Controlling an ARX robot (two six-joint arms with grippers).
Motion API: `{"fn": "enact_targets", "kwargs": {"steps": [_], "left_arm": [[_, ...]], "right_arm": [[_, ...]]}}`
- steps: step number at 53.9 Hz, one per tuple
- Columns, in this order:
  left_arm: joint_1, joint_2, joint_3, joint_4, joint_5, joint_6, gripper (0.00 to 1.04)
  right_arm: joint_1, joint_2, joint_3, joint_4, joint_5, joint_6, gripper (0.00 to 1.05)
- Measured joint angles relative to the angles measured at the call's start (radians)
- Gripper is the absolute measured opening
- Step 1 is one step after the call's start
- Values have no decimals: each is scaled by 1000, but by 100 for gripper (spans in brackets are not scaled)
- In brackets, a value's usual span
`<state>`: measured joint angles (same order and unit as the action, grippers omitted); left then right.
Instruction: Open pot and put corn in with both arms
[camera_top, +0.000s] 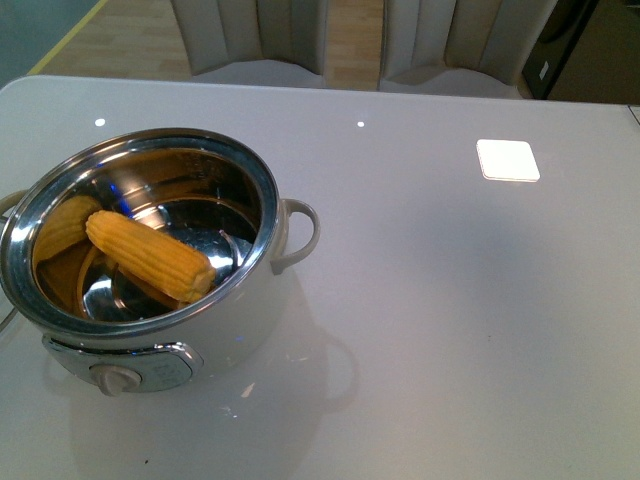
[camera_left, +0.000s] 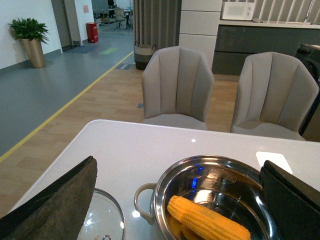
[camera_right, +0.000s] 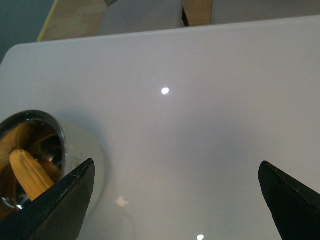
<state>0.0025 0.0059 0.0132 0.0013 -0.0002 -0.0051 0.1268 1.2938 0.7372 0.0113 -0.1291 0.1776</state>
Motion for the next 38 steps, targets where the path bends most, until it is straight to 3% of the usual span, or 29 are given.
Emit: {"fn": "enact_targets", "kwargs": {"steps": [18,30,34,38], "left_arm": [[0,0,0,0,0,0,98],[0,0,0,0,0,0,98],[0,0,0,0,0,0,98],[0,0,0,0,0,0,98]], "right_arm": [[-282,-463,-217,-198,-169,-163,96],[-323,-544,-276,-219,-194,-176,96],[-285,-610,-438,173,-37,-175,79],[-261,-661,-530,380,2,-175,64]]}}
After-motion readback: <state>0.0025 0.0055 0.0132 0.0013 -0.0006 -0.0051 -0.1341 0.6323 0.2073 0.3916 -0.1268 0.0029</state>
